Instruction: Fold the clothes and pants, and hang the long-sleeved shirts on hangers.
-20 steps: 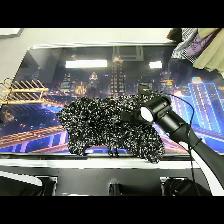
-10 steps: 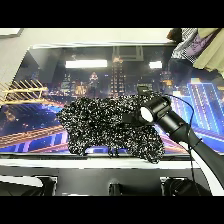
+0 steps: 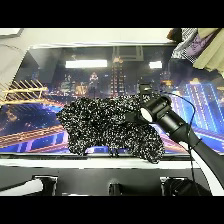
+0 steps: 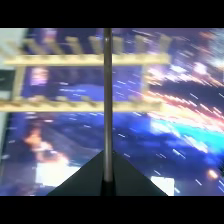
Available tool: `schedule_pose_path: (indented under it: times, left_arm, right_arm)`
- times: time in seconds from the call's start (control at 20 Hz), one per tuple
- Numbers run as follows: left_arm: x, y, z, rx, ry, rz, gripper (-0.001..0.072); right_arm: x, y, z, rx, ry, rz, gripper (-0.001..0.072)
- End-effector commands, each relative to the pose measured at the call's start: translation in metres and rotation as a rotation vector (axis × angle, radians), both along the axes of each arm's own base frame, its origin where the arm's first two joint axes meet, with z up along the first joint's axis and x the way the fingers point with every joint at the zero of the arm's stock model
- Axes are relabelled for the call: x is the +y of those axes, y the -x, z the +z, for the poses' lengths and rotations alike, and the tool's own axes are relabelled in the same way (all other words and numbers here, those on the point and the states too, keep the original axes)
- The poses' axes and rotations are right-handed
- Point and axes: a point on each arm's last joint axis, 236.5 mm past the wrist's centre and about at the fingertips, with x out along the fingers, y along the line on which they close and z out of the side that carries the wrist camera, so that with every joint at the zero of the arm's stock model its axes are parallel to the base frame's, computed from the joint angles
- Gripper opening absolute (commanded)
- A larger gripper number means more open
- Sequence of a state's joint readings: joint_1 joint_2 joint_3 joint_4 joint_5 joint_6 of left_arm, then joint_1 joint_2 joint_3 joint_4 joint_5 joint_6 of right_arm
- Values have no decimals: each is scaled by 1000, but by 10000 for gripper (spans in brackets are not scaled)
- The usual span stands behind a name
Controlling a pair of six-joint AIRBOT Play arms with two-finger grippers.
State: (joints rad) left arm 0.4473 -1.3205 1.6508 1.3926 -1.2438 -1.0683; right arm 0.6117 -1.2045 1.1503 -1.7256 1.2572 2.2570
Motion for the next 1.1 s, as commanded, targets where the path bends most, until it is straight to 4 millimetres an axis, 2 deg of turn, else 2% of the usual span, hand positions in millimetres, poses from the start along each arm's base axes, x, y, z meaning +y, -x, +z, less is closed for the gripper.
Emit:
schedule_pose_path:
  times: [0.0, 0.1, 0.2, 0.35, 0.45, 0.55, 0.6, 1.05]
  left_arm:
    - [-98, 42, -29, 78, -39, -268, 15]
    - [-143, 77, -54, 123, -24, -368, 18]
    - [-188, 110, -70, 133, 25, -470, 19]
    - [-253, 155, -70, 105, 147, -634, 19]
    - [-276, 191, -74, 132, 122, -804, 18]
    - [-287, 223, -81, 194, 118, -897, 16]
    - [-289, 232, -82, 203, 117, -921, 16]
    - [-297, 260, -37, -2, 115, -959, 15]
  right_arm:
    - [-6, -4, 1, -16, 23, -8, 17]
    - [-9, -7, 2, -29, 38, -14, 17]
    - [-14, -11, 3, -47, 59, -12, 17]
    - [-18, -14, 5, -60, 76, -10, 17]
    - [-21, -16, 6, -73, 94, -8, 17]
    - [-25, -21, 7, -95, 110, -6, 17]
    - [-24, -24, 8, -107, 110, -3, 16]
    - [-28, -29, -10, -82, 141, -63, 16]
